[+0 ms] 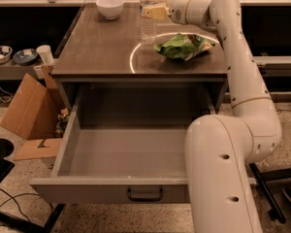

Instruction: Place water bottle into top drawer

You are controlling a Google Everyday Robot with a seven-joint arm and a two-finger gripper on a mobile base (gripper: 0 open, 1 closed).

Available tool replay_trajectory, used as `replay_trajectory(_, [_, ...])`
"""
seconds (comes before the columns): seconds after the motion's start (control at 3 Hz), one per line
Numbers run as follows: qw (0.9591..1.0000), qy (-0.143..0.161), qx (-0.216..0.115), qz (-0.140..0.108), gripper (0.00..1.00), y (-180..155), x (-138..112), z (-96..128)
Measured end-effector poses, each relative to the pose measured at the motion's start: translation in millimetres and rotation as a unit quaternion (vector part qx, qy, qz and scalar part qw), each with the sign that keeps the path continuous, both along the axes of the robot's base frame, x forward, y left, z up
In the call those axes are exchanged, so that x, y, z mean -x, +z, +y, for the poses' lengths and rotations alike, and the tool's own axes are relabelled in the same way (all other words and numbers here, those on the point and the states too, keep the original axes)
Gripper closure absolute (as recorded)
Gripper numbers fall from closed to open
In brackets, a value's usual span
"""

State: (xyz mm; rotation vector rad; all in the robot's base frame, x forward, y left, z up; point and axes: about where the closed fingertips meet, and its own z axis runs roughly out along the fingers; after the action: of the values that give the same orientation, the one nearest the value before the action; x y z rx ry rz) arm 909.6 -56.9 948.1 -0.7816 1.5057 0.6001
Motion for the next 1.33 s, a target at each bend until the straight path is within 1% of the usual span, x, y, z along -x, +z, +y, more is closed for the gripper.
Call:
replay_trajectory(0.33, [0.9999, 0.015, -0.005, 0.0, 0.63, 2.5, 2.7, 10.9])
replay_trajectory(0.67, [0.9999, 0.015, -0.006, -0.001, 0.88, 3.4, 2.9, 11.3])
replay_trajectory(1.0, [0.9999, 0.015, -0.005, -0.001, 1.0, 3.6, 3.0, 11.3])
replay_trajectory(1.33, [0.9999, 0.009, 0.005, -0.002, 1.0, 11.5, 5.2, 6.4])
